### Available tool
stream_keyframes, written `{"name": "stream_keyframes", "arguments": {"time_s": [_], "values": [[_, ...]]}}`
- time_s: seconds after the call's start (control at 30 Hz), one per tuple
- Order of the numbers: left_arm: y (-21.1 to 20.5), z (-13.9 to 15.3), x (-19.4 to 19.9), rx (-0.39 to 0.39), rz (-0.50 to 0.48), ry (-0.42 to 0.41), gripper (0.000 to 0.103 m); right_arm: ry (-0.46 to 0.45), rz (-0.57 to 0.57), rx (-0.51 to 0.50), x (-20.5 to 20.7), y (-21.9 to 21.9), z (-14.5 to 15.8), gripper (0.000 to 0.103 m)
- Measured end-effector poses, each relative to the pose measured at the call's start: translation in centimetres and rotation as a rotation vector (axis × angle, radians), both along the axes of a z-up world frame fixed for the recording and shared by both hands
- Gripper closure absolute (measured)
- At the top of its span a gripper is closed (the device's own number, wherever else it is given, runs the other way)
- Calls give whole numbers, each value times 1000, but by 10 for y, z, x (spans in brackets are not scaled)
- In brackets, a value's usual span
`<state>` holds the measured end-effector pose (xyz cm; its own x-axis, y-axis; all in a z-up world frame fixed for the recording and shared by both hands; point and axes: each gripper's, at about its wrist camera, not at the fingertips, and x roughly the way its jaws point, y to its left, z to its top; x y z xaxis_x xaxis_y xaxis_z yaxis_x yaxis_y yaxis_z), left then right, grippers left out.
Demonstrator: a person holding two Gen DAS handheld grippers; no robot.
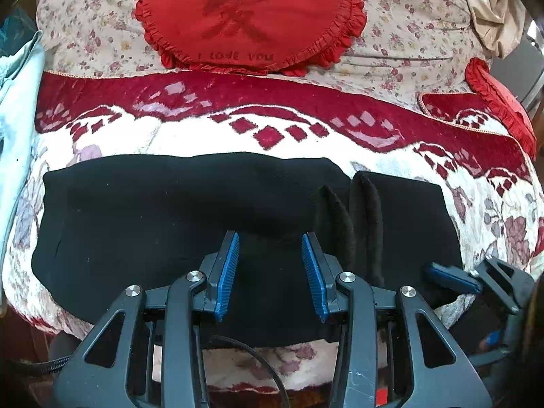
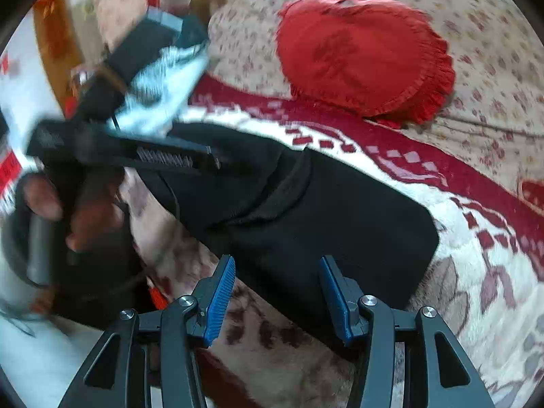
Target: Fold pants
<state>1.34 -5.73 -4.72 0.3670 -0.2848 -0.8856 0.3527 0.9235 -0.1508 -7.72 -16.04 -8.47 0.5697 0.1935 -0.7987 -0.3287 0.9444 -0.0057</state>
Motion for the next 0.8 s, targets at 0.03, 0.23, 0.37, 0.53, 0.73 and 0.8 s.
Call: {"name": "stream_keyframes", "arguments": {"time_s": [0.03,0.23,0.37,0.53,0.73,0.8], "values": [[1,1,-1,-1,-2,-1,65,-6,-4,-28,2,-1,-5,58],[7,16,-3,-16,-5,-30,65,21,-71,171,22,-24,4,96],[15,31,-1,-41,12,-60,65,14,-36,172,23,-10,15,97],[18,29,1,-47,22,-44,65,-33,57,-1,3,24,17,63],[12,24,-5,-48,-1,-22,65,8,-52,27,16,13,-11,61],[10,25,-7,-41,-10,-28,65,5,-72,76,19,4,-11,71]]}}
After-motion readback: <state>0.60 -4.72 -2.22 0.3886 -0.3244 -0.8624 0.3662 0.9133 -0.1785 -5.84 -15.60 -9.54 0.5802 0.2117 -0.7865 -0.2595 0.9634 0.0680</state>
